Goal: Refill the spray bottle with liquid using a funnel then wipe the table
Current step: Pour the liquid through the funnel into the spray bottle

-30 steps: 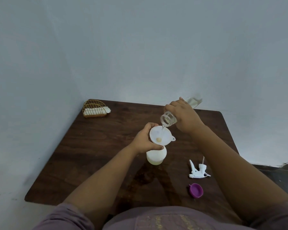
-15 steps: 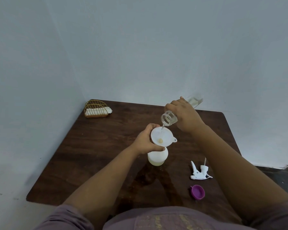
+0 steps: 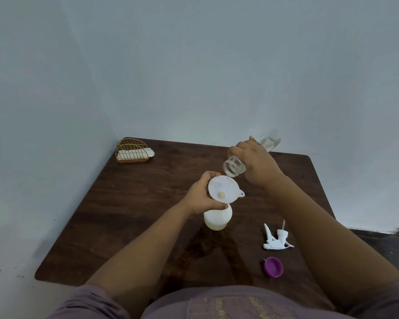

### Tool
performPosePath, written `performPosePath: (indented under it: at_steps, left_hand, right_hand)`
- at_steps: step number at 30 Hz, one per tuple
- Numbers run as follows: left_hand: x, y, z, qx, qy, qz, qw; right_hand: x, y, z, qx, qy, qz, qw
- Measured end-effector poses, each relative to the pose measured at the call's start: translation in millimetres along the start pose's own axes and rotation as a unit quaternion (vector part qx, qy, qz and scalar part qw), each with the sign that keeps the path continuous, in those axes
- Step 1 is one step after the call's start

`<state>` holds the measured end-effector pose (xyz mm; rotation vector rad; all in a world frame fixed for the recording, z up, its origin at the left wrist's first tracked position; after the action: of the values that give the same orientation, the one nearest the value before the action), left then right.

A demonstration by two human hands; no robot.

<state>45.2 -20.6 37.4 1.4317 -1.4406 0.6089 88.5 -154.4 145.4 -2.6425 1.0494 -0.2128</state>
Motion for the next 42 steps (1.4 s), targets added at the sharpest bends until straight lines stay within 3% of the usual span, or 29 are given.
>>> performPosePath:
  at_steps: [42]
  left_hand:
    - [-3.2, -4.2, 1.0, 0.0, -0.001, 0.003, 1.0]
  right_hand:
    - [-0.8, -4.6, -0.4, -0.001, 0.005, -0.011, 1.0]
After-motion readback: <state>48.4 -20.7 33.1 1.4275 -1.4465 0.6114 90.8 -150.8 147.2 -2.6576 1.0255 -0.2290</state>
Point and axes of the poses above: each hand's wrist, its own y-axis away from the middle knuckle, its own z-axis out of the palm, x = y × z, the point moved 7 cm from there along -y, towards the middle knuckle, and after that the axes turned 11 degrees about -z, right-handed, at the moved point
